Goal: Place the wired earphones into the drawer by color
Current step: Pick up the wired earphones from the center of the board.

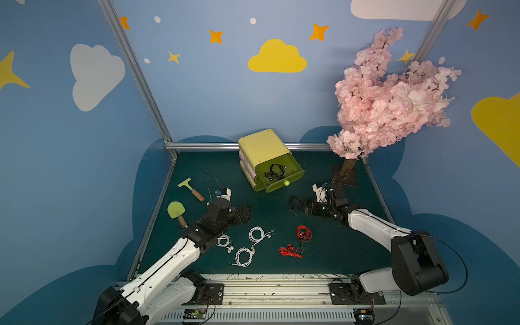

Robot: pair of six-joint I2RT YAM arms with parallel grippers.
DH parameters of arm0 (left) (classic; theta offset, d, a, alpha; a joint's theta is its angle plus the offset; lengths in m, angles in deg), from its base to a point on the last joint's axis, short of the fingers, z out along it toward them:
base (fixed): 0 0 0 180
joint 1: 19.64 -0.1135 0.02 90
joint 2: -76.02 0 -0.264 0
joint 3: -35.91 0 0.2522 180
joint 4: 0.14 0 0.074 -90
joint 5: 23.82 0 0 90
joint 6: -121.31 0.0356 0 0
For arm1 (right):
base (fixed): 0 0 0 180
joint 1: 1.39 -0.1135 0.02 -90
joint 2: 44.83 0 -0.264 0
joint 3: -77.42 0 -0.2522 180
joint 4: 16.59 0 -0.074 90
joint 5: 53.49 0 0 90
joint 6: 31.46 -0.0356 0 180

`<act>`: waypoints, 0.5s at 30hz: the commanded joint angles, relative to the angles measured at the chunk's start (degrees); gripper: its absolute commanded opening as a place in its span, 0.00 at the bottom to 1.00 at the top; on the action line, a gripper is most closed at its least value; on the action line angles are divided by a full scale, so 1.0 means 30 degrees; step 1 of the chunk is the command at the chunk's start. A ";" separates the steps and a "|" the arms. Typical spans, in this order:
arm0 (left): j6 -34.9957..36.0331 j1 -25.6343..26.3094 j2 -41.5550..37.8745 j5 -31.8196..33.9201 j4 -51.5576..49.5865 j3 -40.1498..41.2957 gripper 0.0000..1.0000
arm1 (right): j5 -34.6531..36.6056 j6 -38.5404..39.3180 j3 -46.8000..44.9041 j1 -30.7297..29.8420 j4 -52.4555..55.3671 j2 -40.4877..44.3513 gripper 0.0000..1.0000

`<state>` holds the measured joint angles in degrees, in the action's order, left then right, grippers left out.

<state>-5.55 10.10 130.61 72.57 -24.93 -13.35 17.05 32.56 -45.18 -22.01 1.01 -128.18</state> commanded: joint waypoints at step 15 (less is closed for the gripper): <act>-0.0108 -0.0108 -0.0691 0.0301 0.0109 0.0466 1.00 | 0.0527 -0.2970 0.0659 0.0019 -0.2200 -0.3705 0.75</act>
<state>-5.62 9.99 129.26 72.64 -24.93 -12.61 18.10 25.79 -44.76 -21.99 -3.15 -137.80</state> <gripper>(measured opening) 0.998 0.759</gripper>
